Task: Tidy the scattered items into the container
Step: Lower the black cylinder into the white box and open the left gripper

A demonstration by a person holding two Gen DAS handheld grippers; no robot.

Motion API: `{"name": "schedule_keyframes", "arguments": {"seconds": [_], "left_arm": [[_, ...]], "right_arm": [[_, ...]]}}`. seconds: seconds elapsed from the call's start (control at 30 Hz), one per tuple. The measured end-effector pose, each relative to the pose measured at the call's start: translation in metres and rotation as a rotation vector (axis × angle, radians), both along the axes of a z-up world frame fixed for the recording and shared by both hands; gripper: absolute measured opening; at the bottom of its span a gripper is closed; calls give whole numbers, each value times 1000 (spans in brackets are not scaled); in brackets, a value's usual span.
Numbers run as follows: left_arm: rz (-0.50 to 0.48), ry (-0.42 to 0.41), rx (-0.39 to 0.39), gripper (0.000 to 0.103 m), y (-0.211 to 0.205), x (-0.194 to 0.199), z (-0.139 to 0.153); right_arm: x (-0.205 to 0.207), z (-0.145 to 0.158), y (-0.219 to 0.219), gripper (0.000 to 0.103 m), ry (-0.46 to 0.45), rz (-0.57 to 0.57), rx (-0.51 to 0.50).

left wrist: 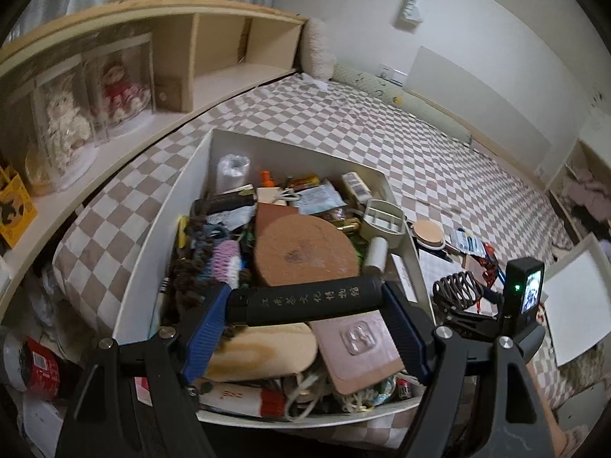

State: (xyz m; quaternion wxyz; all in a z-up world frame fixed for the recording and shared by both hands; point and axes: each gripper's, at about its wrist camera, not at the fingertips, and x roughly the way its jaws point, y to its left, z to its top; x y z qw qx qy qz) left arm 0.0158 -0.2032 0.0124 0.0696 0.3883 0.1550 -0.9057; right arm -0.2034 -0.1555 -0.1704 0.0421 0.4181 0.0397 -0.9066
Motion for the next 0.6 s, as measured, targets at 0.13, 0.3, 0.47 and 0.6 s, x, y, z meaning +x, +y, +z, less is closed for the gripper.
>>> {"name": "schedule_keyframes", "arguments": {"seconds": [0.13, 0.3, 0.47, 0.6], "left_arm": [[43, -31, 63, 79, -20, -2, -3], [101, -50, 105, 79, -36, 2, -1], [94, -96, 70, 79, -37, 12, 3], [78, -141, 56, 79, -37, 22, 1]], "right_arm": [[-2, 3, 6, 93, -3, -18, -49], [-1, 4, 11, 93, -11, -28, -99], [1, 6, 15, 93, -18, -29, -149], [2, 7, 14, 93, -21, -22, -167]]}}
